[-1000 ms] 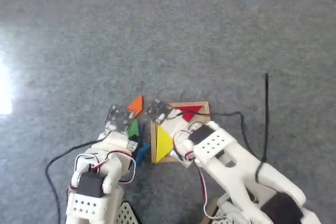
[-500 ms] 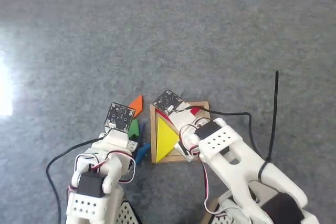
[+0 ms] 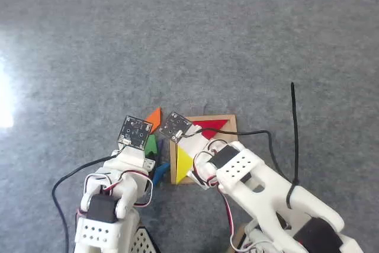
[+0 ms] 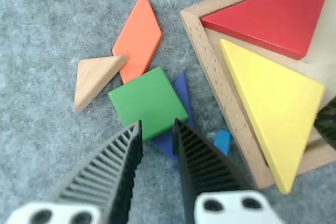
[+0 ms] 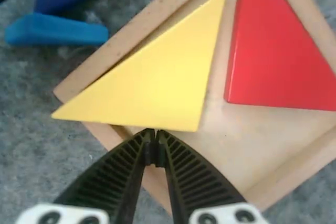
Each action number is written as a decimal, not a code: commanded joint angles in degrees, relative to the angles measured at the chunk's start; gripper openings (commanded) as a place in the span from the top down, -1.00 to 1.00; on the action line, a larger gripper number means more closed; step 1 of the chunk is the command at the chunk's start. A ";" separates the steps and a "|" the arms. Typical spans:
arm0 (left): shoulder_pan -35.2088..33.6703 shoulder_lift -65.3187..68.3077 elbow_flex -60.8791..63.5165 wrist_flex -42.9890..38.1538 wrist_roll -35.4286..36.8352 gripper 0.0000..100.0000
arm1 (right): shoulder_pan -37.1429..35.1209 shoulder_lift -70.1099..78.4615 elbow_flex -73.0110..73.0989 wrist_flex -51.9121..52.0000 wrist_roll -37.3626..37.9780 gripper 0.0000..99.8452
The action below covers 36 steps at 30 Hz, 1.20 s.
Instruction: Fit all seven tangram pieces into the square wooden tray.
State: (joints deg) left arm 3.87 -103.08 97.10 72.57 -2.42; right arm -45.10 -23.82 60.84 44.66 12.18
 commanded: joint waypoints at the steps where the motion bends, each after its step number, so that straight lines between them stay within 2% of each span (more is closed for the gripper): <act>1: 0.00 -1.14 -0.66 -0.26 -0.18 0.82 | -0.48 -0.04 -0.35 -2.24 -0.53 0.97; 17: 0.00 -1.14 -0.66 -0.26 -0.18 0.82 | -0.31 2.86 -2.64 -4.97 0.09 0.97; 24: 0.00 -1.14 -0.66 -0.26 -0.18 0.82 | 5.41 10.59 -10.55 -4.97 0.18 0.97; 31: 0.00 -1.14 -0.66 -0.26 -0.18 0.82 | 7.43 -1.89 -7.56 -4.53 1.49 0.97; 36: 0.00 -1.14 -0.66 -0.26 -0.18 0.82 | 19.47 -20.00 -5.19 4.00 -2.11 0.97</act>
State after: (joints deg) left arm 3.87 -103.08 97.10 72.57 -2.42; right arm -32.79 -31.21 55.74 43.78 11.56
